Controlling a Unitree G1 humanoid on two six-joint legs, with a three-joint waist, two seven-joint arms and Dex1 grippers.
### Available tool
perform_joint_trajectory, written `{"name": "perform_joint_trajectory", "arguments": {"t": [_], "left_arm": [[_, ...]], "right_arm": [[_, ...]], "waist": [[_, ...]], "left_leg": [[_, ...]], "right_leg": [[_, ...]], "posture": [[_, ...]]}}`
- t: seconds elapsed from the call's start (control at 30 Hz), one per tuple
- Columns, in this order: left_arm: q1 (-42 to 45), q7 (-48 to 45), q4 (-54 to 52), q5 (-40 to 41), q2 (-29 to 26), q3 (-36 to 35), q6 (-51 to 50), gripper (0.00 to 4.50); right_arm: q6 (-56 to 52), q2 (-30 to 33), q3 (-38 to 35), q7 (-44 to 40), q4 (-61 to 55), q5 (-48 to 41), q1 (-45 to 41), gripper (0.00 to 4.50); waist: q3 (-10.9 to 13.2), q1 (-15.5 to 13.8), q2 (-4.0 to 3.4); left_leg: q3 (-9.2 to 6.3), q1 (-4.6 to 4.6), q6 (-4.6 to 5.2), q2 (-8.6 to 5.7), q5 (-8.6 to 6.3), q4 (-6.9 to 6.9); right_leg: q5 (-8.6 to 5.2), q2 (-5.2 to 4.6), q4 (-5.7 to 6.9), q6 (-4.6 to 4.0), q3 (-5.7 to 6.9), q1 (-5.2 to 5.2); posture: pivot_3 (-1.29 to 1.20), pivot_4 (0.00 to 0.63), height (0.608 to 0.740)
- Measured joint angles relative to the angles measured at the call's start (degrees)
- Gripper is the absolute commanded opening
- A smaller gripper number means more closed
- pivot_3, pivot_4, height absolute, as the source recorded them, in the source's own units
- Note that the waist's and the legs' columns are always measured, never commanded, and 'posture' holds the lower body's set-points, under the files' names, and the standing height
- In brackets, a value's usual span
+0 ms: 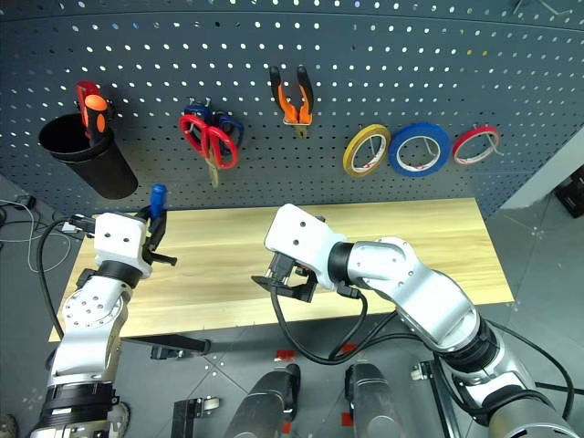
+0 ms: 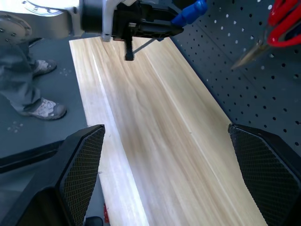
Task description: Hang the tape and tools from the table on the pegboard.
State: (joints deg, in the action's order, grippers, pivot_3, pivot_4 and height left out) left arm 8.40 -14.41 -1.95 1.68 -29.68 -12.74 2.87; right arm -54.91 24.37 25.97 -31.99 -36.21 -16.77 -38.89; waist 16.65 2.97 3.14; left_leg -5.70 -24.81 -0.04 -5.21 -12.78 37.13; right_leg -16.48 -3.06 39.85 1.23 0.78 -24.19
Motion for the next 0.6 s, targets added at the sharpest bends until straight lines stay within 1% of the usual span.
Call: {"name": "perform_joint_trajectory", "arguments": {"t": [0.1,0.17,0.27,0.4,0.5,0.57,0.6], "left_arm": [[2.45,-0.06,-3.79,-0.37,-0.99,-0.09,-0.18,0.54],[6.19,-0.69,-5.34,0.39,-3.45,-1.03,-1.68,0.54],[11.78,-2.56,-7.27,3.44,-7.11,-4.53,-3.56,0.54],[16.53,-5.82,-8.98,8.46,-8.09,-5.40,-6.48,0.54],[21.61,-5.19,-7.42,11.12,-7.94,-5.95,-9.08,0.54],[27.03,-3.58,-3.81,13.77,-8.25,-9.51,-10.90,0.54],[28.36,-3.12,-2.47,14.38,-8.71,-10.87,-11.18,0.54]], "right_arm": [[1.63,-0.11,-0.63,-0.48,0.02,-0.25,0.02,4.50],[1.96,-1.03,-2.34,-0.60,0.02,-0.79,0.04,4.50],[1.99,-2.22,-4.72,-0.74,-0.03,-2.68,0.24,4.50],[1.94,-2.82,-5.74,-1.21,-0.05,-4.74,0.31,4.50],[1.88,-3.69,-6.30,-0.94,0.12,-4.88,0.24,4.50],[1.64,-5.06,-7.29,-0.29,0.35,-5.20,-0.44,4.50],[1.58,-5.43,-7.74,-0.17,0.33,-5.45,-0.60,4.50]], "waist": [[-0.01,-0.20,0.00],[-0.01,-0.25,0.00],[-0.07,-0.15,-0.06],[-0.17,-0.30,-0.12],[-0.17,-0.38,-0.12],[-0.17,-0.16,-0.12],[-0.17,-0.02,-0.12]], "left_leg": [[-0.02,0.01,-0.01,0.01,0.05,0.04],[-0.04,0.02,-0.04,0.01,0.13,0.04],[-0.02,0.05,-0.05,0.01,0.16,0.03],[-0.02,0.05,-0.05,0.00,0.16,0.04],[-0.07,0.05,-0.10,0.01,0.21,0.04],[-0.07,0.06,-0.13,0.01,0.24,0.04],[-0.06,0.08,-0.14,0.01,0.25,0.04]], "right_leg": [[0.03,0.00,0.09,-0.04,0.04,0.00],[0.06,0.01,0.14,-0.11,0.06,0.00],[0.09,0.02,0.13,-0.15,0.03,0.01],[0.09,0.01,0.11,-0.15,0.04,0.04],[0.09,0.02,0.14,-0.15,0.10,0.02],[0.10,0.03,0.21,-0.16,0.09,0.01],[0.10,0.04,0.21,-0.16,0.08,0.02]], "posture": [[-0.06,0.230,0.740],[-0.05,0.230,0.740],[-0.04,0.230,0.740],[-0.04,0.230,0.740],[-0.04,0.231,0.740],[-0.04,0.231,0.740],[-0.04,0.231,0.740]]}}
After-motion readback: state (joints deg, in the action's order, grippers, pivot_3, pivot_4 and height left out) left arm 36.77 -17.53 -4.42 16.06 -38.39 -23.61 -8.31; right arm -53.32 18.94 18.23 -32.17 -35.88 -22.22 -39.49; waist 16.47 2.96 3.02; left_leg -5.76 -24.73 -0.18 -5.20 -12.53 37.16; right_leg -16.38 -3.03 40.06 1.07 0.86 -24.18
